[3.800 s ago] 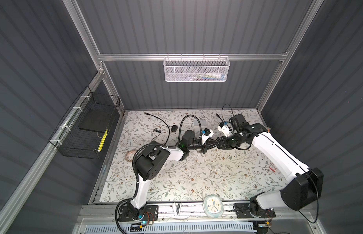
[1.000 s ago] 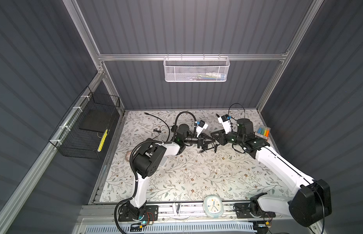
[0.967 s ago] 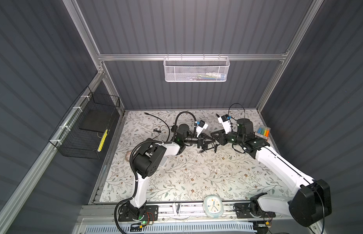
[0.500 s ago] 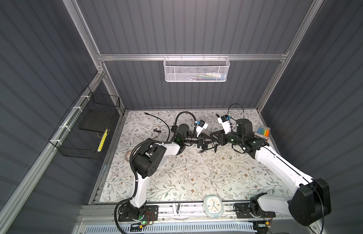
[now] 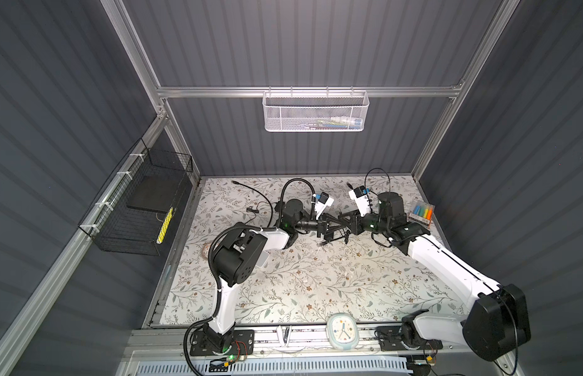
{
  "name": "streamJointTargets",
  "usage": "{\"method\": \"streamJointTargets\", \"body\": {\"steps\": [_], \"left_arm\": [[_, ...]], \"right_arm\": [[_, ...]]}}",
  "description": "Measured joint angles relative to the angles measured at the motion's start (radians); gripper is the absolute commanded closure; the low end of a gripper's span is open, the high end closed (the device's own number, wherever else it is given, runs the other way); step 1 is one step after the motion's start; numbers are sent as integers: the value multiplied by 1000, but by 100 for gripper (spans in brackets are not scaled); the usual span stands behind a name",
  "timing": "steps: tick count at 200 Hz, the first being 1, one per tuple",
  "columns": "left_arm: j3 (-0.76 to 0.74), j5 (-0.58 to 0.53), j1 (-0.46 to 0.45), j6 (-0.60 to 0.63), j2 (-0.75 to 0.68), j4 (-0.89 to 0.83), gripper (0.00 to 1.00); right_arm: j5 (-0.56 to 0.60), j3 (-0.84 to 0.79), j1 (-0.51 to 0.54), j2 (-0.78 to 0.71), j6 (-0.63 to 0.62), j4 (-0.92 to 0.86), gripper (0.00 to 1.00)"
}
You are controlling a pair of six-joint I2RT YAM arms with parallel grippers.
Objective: Insert the plug into the switch port
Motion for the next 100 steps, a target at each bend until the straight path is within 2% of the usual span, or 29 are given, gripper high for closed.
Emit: {"method": "streamJointTargets", "body": {"steps": [45, 79, 91, 95, 97, 100], "left_arm": [[0, 1, 0, -11, 0, 9, 99], [0, -5, 1, -3, -1, -5, 44], [0, -18, 10, 28, -7, -52, 29], [1, -26, 12, 51, -12, -80, 14], [1, -28, 12, 53, -13, -94, 4], [3, -39, 14, 72, -18, -123, 1]], "right_arm": [[0, 0, 0, 1, 9, 3, 100], [17, 0, 0, 1, 10, 3, 100], [42, 0, 0, -1, 8, -5, 100], [53, 0, 0, -2, 6, -9, 100], [59, 0, 0, -2, 6, -12, 100], [66, 0, 0, -3, 5, -16, 100]]}}
